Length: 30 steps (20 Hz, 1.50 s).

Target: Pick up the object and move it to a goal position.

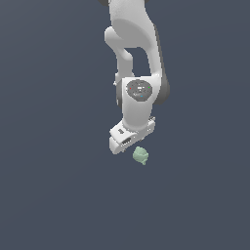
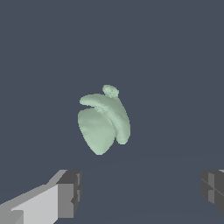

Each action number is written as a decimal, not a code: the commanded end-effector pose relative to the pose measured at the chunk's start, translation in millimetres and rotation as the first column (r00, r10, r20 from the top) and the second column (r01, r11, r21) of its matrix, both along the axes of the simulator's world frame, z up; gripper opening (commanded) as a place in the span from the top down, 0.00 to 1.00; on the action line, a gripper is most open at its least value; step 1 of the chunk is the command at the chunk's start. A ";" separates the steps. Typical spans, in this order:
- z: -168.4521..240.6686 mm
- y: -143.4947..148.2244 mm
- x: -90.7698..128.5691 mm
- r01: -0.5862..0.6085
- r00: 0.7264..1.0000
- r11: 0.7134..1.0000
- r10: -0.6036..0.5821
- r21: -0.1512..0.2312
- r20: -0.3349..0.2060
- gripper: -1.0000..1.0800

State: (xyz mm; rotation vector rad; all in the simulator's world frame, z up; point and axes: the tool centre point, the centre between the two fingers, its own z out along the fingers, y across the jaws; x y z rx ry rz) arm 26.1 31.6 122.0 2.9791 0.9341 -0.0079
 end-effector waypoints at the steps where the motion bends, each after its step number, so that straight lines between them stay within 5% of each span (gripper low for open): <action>1: -4.5 6.7 2.9 -0.083 0.997 0.997 0.083 0.002 -0.002 0.04; 18: -25.2 39.8 15.5 -0.461 0.887 0.887 0.462 0.019 -0.002 0.04; 30: -36.7 42.1 15.9 -0.484 0.875 0.875 0.484 0.020 -0.001 0.04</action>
